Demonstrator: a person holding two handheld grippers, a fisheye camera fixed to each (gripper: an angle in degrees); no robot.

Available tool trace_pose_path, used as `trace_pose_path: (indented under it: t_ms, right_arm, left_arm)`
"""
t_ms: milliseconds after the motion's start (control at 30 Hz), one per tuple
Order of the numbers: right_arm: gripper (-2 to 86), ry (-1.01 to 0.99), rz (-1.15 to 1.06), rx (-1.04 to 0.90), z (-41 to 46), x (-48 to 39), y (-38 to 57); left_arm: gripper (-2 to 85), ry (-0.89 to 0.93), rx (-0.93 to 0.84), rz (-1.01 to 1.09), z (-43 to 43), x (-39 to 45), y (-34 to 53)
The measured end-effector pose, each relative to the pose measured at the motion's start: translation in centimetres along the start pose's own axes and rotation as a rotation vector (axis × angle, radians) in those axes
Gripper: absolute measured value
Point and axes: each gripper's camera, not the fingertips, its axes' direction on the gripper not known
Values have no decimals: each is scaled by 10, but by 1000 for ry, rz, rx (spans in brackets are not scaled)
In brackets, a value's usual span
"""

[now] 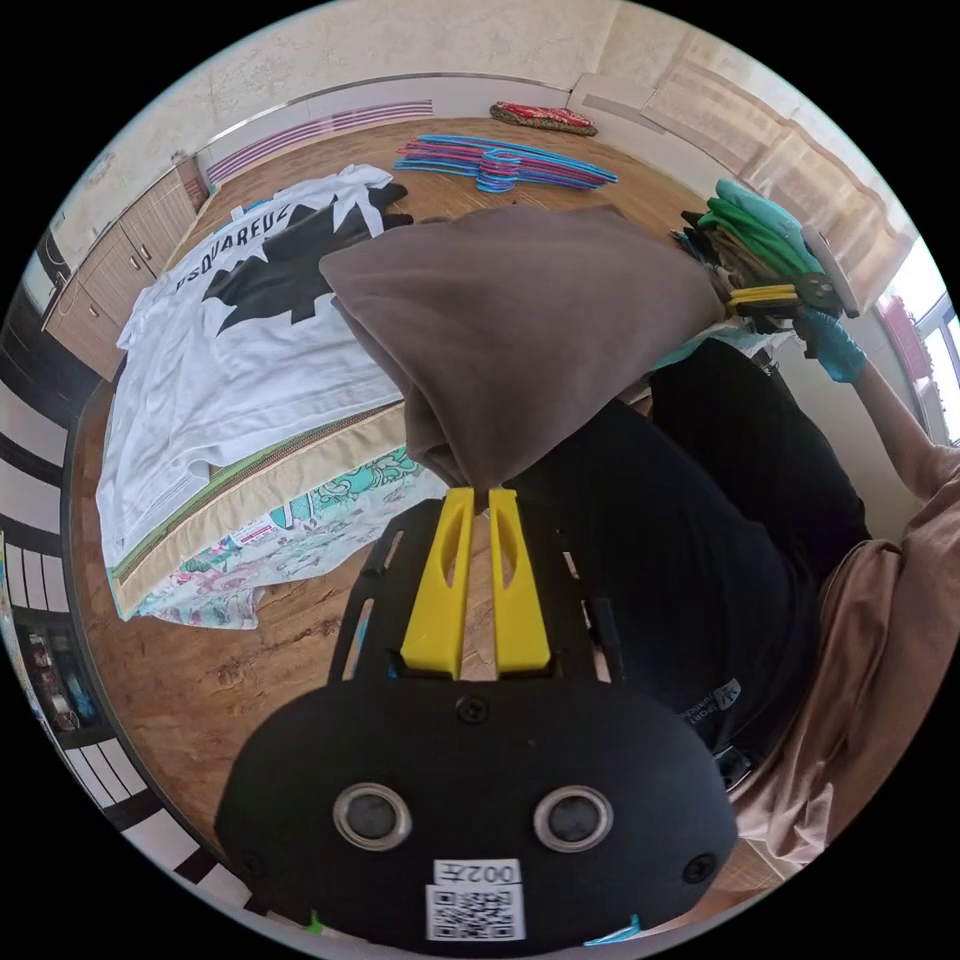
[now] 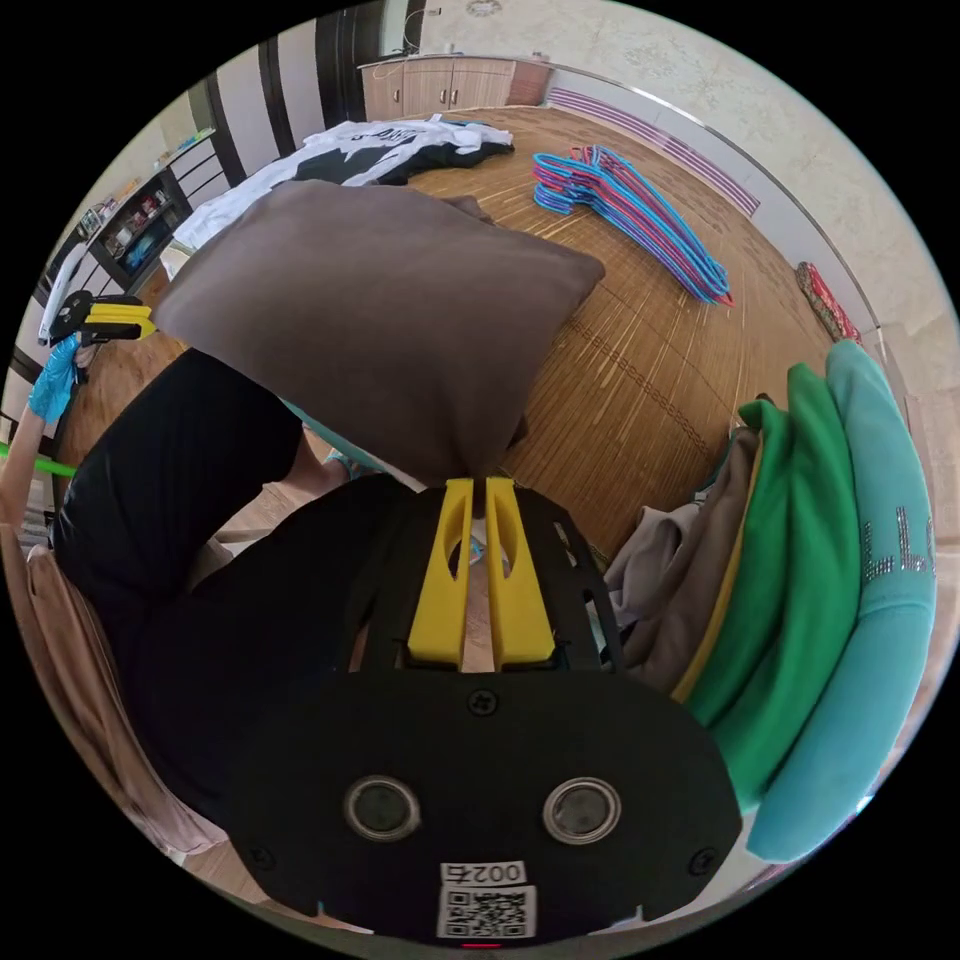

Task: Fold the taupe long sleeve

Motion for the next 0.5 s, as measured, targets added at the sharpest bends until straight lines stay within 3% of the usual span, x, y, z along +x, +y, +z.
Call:
trace_pose_path:
  t_ms: [500]
  right_arm:
    - [67, 8, -3, 30, -50, -21, -4]
  left_arm:
    - [36, 65, 102, -99, -17, 9, 9]
